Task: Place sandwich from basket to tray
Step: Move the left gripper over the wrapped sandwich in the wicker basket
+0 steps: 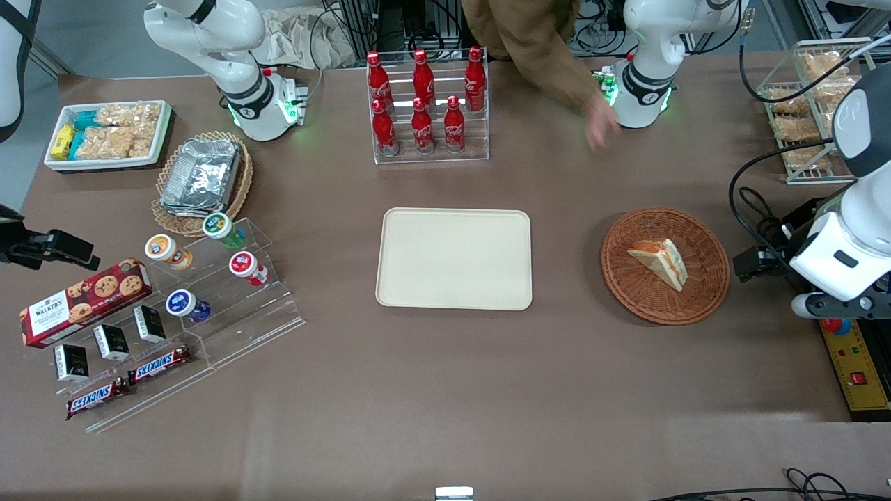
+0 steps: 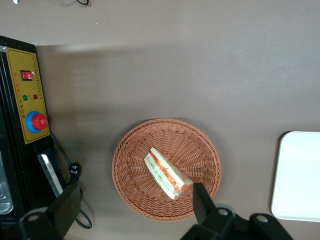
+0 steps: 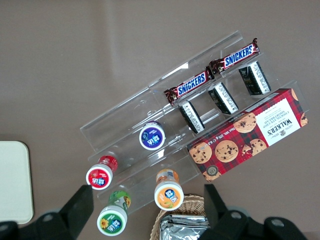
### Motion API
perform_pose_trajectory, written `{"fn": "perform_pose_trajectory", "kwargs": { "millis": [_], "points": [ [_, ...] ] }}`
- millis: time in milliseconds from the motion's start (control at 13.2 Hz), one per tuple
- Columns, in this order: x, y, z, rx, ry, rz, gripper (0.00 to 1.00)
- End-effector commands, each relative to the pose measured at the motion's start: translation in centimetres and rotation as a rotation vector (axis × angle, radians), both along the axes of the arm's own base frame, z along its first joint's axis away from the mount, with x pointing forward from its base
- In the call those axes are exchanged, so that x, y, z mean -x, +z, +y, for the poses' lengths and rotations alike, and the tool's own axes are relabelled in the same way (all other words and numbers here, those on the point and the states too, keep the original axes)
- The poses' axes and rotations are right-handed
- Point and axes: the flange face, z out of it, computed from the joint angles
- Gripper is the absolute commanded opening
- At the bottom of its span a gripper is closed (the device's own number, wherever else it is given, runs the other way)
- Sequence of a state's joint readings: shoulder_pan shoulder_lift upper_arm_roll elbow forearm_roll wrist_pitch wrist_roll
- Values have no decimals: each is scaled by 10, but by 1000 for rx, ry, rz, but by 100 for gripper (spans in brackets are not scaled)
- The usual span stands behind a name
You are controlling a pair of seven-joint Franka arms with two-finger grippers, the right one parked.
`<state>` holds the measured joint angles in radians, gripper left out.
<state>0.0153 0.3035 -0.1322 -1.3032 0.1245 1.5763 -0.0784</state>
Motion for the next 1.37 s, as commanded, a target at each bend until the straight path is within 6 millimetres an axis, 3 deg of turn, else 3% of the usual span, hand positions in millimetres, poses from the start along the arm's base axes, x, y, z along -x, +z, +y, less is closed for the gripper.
{"fn": "perform_pose_trajectory", "kwargs": {
  "millis": [0,152,304,456,532,684,1063,1291],
  "points": [
    [9,26,3,22,4,-16,100],
    [19,28,6,9,7,25,100],
    [49,13,5,-3,27,152,100],
    [92,-13,13,27,75,150,100],
    [110,-35,26,65,161,138,100],
    [132,-79,33,72,264,102,100],
    [121,-165,36,73,712,61,100],
    [118,-215,31,67,857,47,100]
  ]
}}
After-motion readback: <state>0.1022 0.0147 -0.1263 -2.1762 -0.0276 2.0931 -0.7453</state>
